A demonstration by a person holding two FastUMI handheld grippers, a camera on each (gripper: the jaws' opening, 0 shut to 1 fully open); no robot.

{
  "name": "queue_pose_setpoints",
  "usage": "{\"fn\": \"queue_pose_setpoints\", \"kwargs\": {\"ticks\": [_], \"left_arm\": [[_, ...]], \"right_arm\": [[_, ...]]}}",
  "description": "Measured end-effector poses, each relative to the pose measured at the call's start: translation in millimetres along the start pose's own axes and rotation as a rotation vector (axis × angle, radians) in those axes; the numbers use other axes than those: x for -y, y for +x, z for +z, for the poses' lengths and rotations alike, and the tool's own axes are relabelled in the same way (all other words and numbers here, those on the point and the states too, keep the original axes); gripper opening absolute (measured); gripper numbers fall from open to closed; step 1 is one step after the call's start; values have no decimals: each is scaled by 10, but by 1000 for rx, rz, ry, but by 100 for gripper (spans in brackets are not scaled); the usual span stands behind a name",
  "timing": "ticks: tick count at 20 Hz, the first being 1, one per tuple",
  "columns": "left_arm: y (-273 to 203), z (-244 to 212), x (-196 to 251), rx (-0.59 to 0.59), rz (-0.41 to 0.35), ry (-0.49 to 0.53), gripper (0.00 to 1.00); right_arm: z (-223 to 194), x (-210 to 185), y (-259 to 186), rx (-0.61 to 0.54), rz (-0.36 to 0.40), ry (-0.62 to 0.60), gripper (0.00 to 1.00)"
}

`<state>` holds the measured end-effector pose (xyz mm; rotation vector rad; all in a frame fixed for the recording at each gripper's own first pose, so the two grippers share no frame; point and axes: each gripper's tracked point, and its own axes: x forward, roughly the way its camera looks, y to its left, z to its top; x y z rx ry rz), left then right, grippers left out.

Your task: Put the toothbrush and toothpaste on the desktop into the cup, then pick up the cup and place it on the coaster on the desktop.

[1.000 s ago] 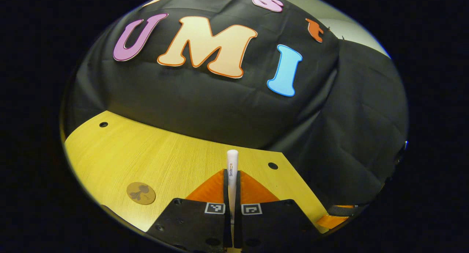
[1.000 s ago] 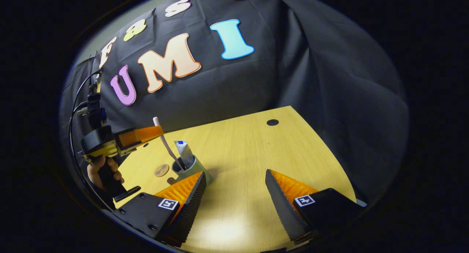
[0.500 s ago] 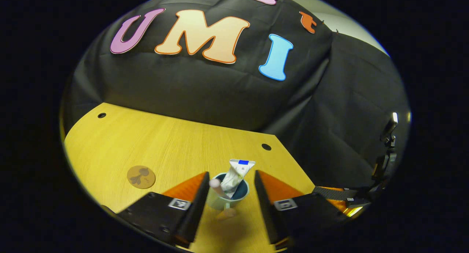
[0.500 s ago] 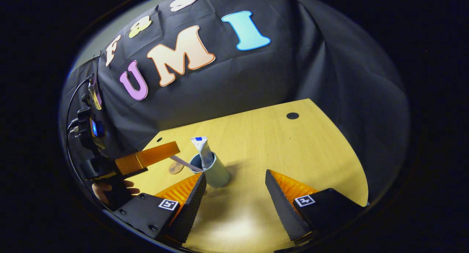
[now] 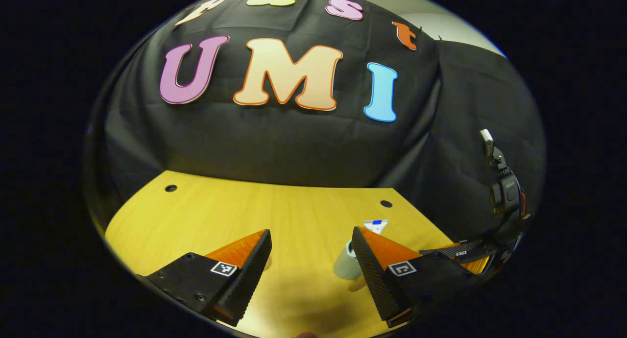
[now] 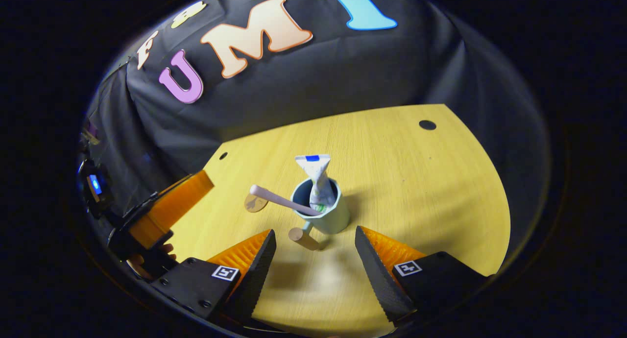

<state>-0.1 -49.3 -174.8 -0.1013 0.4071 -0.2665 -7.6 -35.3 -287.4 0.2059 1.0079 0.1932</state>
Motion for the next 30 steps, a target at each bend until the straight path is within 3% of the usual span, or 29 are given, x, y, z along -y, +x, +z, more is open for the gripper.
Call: {"fn": "queue_pose_setpoints", "kwargs": {"ticks": [5, 6, 7, 11, 12, 14, 17, 18, 19, 20, 22, 23, 25, 28, 30], "left_arm": [[-232, 0, -578, 7, 70, -16, 95], [-271, -17, -692, 8, 87, -25, 95], [-311, -33, -810, 6, 105, -35, 95], [-453, -119, -1228, -6, 168, -62, 95], [-480, -136, -1314, -8, 181, -67, 95], [-542, -169, -1470, -14, 206, -77, 95], [-612, -198, -1647, -20, 226, -85, 95], [-621, -215, -1700, -21, 231, -87, 95], [-626, -226, -1744, -22, 234, -90, 95], [-630, -221, -1767, -24, 235, -91, 95], [-656, -226, -1833, -34, 238, -95, 95], [-656, -223, -1865, -35, 239, -94, 95], [-657, -227, -1922, -39, 239, -94, 95], [-635, -217, -1973, -43, 226, -90, 95], [-599, -216, -2008, -47, 216, -87, 95]], "right_arm": [[-162, -55, 347, -176, -62, 39, 94], [-165, -56, 419, -201, -70, 50, 99], [-172, -55, 496, -223, -81, 59, 94], [-227, -18, 746, -304, -131, 53, 99], [-235, -11, 805, -322, -142, 46, 94], [-308, -7, 915, -367, -156, 46, 98], [-388, 100, 1031, -414, -203, 22, 93], [-410, 126, 1051, -425, -212, 19, 82], [-431, 130, 1060, -438, -211, 26, 77], [-455, 136, 1085, -450, -215, 28, 79], [-501, 153, 1096, -472, -221, 24, 66], [-488, 155, 1078, -480, -231, 22, 49], [-488, 182, 1080, -487, -240, -13, 34], [-487, 113, 1100, -478, -227, -43, 26], [-502, -11, 1111, -474, -203, -33, 31]]}}
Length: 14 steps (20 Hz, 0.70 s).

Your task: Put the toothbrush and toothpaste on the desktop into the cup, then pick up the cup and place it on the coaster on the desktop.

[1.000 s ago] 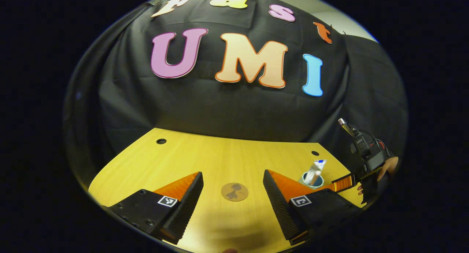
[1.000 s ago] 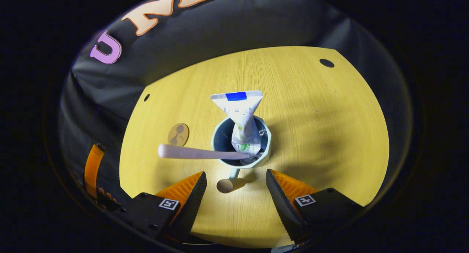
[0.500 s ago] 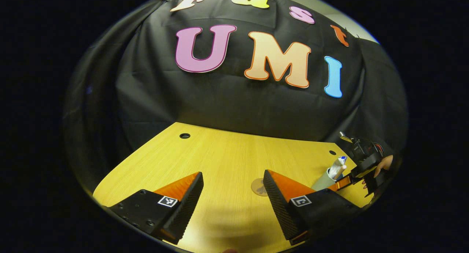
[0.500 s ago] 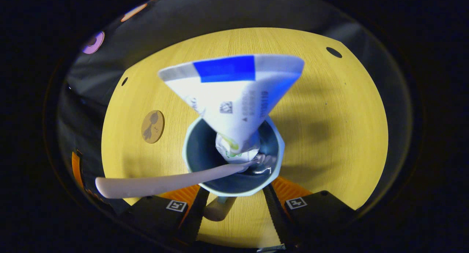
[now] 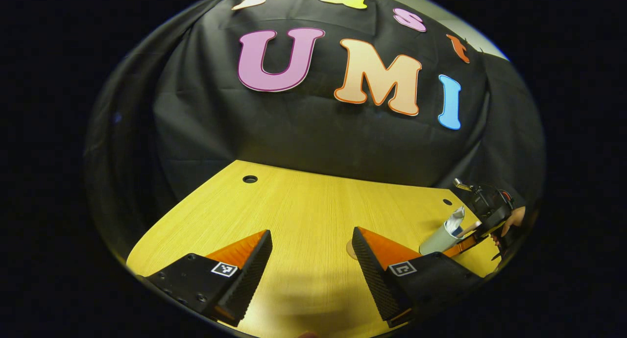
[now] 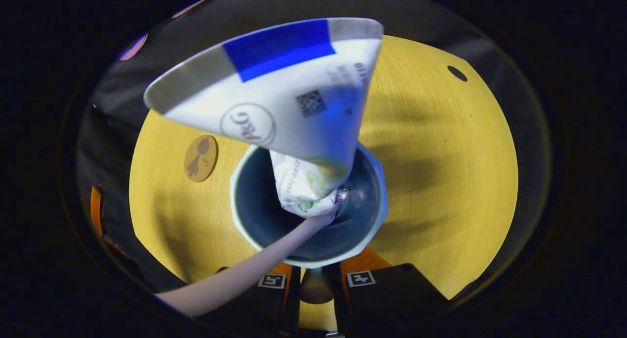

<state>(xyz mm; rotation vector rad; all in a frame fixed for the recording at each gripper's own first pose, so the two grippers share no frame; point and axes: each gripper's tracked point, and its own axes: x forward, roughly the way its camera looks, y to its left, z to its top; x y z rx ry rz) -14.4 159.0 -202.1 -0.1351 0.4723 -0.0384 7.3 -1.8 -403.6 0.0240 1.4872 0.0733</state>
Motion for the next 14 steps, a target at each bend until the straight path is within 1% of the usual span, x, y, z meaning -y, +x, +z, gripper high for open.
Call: {"fn": "queue_pose_setpoints", "kwargs": {"ticks": [2, 6, 11, 13, 14], "left_arm": [[17, 13, -44, -4, -8, 5, 95], [52, -8, -142, -17, -22, 7, 95], [68, -30, -332, -30, -23, -3, 95], [59, -37, -415, -32, -20, -8, 95], [58, -40, -475, -33, -16, -12, 95]], "right_arm": [[30, -151, -9, 18, 20, -5, 36], [113, -573, -56, 41, 97, 23, 35], [331, -1147, -124, 77, 169, 32, 35], [429, -1399, -100, 85, 208, 43, 36], [457, -1497, -58, 86, 214, 46, 36]]}}
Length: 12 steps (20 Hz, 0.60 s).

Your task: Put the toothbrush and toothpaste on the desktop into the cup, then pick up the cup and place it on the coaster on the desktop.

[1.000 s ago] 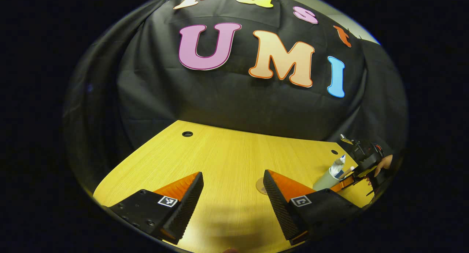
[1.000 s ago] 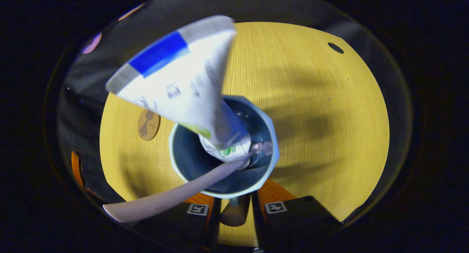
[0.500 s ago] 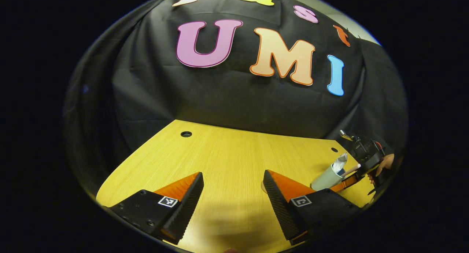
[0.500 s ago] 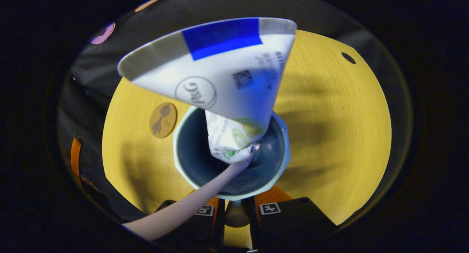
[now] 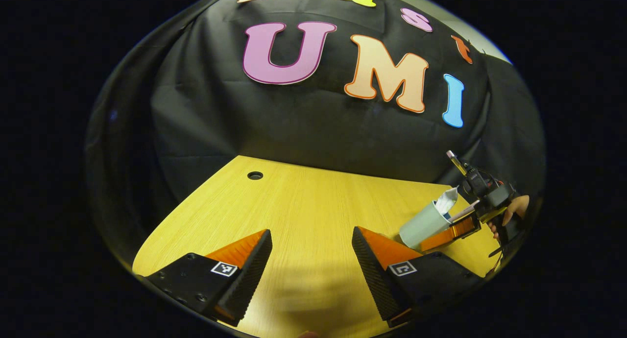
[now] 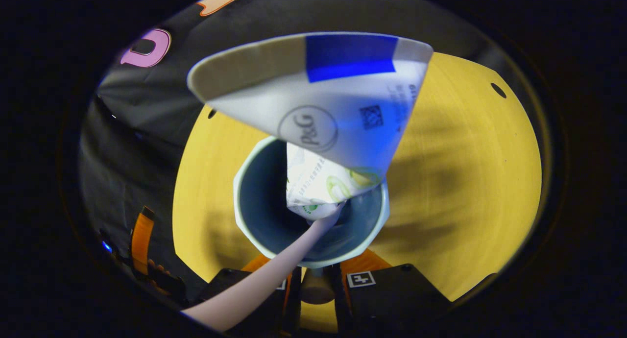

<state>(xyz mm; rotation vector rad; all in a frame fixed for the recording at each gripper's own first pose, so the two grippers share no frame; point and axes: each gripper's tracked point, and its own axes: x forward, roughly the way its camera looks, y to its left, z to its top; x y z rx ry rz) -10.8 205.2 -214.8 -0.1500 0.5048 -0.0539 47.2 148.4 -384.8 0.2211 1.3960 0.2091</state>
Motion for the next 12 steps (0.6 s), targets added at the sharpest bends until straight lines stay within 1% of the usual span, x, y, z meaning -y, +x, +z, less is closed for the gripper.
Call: {"fn": "queue_pose_setpoints", "kwargs": {"ticks": [3, 5, 8, 11, 12], "left_arm": [[-18, -23, -134, -7, 12, -11, 95], [-50, 5, -144, -10, 21, -20, 95], [-50, 23, -136, -22, 31, -33, 95], [-89, 51, -121, -28, 33, -43, 95], [-83, 27, -123, -30, 31, -44, 95]], "right_arm": [[29, -168, 186, -13, -14, -7, 36], [26, -302, 349, -32, -18, 9, 36], [36, -132, 507, -52, -44, 18, 36], [5, -300, 705, -47, -54, 28, 36], [-37, -254, 531, -49, -51, 43, 36]]}}
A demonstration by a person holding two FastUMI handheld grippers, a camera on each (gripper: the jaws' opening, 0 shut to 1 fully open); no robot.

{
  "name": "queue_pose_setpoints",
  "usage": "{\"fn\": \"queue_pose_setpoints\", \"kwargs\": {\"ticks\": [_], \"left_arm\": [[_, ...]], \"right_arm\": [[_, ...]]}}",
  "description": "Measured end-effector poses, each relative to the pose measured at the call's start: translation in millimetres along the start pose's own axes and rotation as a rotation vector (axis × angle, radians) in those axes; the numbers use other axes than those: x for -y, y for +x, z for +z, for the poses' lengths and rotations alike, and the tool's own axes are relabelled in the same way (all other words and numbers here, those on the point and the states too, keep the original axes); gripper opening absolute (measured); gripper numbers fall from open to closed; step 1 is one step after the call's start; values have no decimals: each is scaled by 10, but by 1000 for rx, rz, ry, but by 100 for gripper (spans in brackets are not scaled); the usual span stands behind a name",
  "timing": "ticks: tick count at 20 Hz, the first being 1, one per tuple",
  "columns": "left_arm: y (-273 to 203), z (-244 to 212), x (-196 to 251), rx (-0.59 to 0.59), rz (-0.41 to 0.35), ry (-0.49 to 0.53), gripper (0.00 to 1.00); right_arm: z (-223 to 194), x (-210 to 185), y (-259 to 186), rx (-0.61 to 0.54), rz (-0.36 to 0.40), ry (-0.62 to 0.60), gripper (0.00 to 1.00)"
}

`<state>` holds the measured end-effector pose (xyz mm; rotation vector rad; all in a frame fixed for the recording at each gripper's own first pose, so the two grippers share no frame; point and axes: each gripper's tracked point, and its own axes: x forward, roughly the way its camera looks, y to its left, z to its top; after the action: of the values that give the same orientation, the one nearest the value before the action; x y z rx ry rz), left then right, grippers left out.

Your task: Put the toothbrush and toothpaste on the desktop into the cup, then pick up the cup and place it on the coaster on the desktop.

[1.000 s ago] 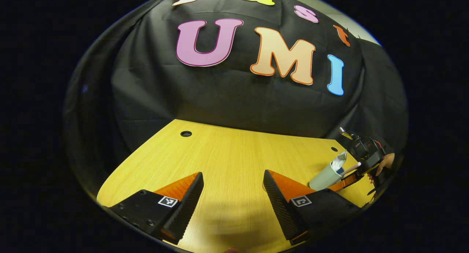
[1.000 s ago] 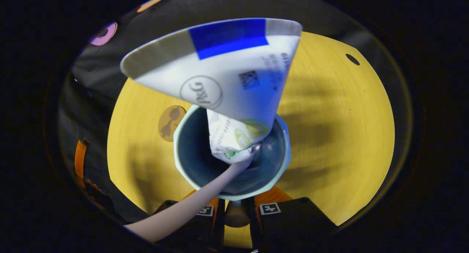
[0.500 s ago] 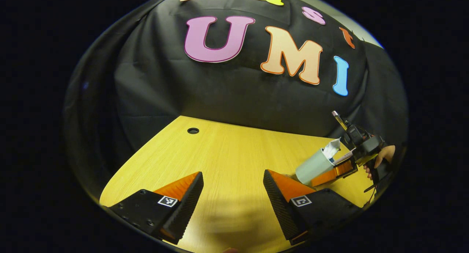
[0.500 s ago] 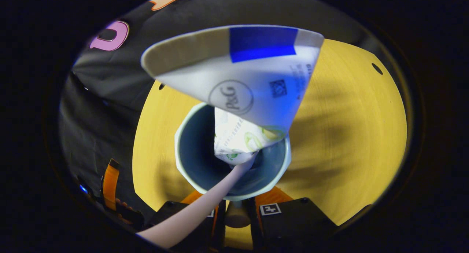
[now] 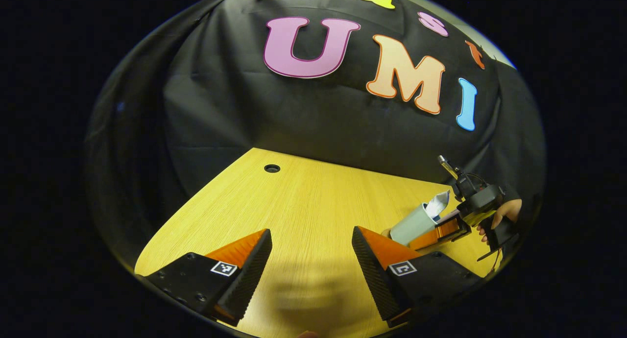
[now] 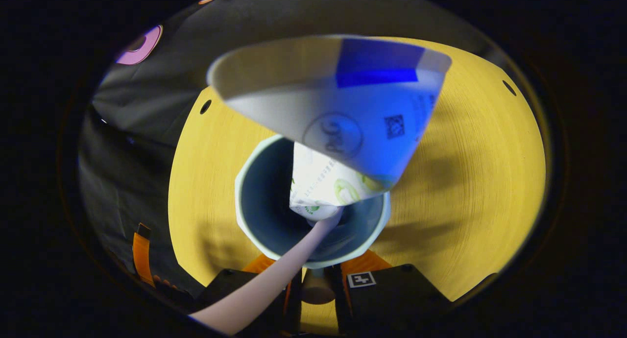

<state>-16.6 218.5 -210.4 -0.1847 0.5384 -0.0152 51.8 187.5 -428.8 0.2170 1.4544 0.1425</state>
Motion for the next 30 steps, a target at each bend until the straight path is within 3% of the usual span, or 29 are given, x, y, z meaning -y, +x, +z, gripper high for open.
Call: {"fn": "queue_pose_setpoints", "kwargs": {"ticks": [1, 5, 7, 8, 10, 11, 12, 19, 21, 22, 26, 30], "left_arm": [[-9, -13, 10, -2, -3, 2, 95], [-94, 74, 121, 5, -25, 14, 95], [-74, 93, 225, 7, -45, 25, 95], [-50, 85, 277, 7, -59, 28, 95], [-10, 96, 434, 11, -83, 39, 95], [-26, 114, 523, 15, -88, 46, 95], [-47, 143, 625, 21, -90, 50, 95], [-249, 265, 1469, 64, -106, 92, 95], [-317, 265, 1674, 82, -115, 98, 95], [-343, 285, 1765, 94, -119, 95, 95], [-427, 433, 2104, 157, -112, 94, 95], [-475, 558, 2354, 201, -133, 110, 95]], "right_arm": [[23, -38, -89, 4, 11, 3, 36], [42, -174, -381, 52, 35, -18, 57], [12, -143, -490, 81, 32, -43, 74], [5, -161, -546, 100, 34, -61, 89], [22, -144, -725, 154, 41, -112, 97], [23, -123, -822, 187, 44, -145, 93], [52, -111, -936, 228, 50, -180, 99], [124, 165, -1896, 578, 106, -319, 99], [129, 283, -2221, 675, 113, -316, 94], [147, 363, -2382, 726, 116, -309, 99], [174, 644, -2957, 924, 113, -270, 99], [188, 922, -3184, 1067, 89, -224, 99]]}}
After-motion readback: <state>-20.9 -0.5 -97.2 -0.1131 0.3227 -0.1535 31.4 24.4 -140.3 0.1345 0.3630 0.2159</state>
